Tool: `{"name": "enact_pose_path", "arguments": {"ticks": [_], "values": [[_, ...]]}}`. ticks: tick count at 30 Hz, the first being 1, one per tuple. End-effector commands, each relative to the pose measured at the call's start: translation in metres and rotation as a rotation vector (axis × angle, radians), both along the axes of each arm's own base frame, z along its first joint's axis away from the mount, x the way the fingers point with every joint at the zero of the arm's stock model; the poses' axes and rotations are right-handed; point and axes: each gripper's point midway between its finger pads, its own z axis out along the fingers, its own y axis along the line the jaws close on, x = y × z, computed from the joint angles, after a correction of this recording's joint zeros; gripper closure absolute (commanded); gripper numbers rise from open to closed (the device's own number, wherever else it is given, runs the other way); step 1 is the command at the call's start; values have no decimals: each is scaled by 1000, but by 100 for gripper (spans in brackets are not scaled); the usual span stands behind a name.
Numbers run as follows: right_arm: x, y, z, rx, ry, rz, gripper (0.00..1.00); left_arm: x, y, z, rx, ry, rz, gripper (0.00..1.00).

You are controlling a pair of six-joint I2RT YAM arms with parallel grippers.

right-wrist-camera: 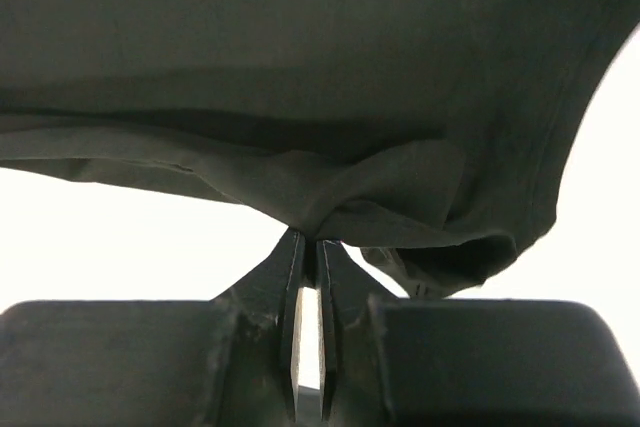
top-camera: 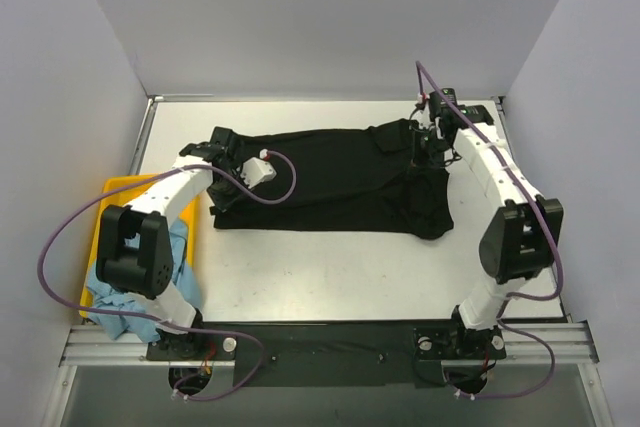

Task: Fold and stack the t-shirts
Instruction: Fold the flattened tshirt in 1/3 of the way

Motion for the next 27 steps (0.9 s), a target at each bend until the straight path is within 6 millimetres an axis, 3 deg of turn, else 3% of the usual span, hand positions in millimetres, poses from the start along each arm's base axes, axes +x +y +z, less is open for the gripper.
{"name": "enact_pose_path", "arguments": {"ticks": [1,2,3,4,5,11,21,24,26,27], "values": [[13,14,-9,-69,36,149,100,38,4,4,25,-80,41,100],[22,15,-4,-92,14,165,100,41,5,2,33,-79,44,100],[24,15,-17,-134,51,174,100,47,4,-3,36,-78,54,100],[33,17,-13,-150,33,187,100,50,6,-4,48,-83,63,100],[33,14,-22,-182,69,190,100,57,5,-7,49,-94,77,100],[58,3,-20,-276,58,176,100,88,1,-9,33,-187,118,100],[92,3,-17,-324,13,200,100,113,2,-23,62,-189,143,100],[93,6,-26,-316,34,206,100,120,1,-20,62,-209,150,91],[93,5,-30,-323,42,204,100,126,2,-17,59,-232,166,77],[94,4,-30,-324,39,203,100,129,3,-16,66,-246,176,64]]}}
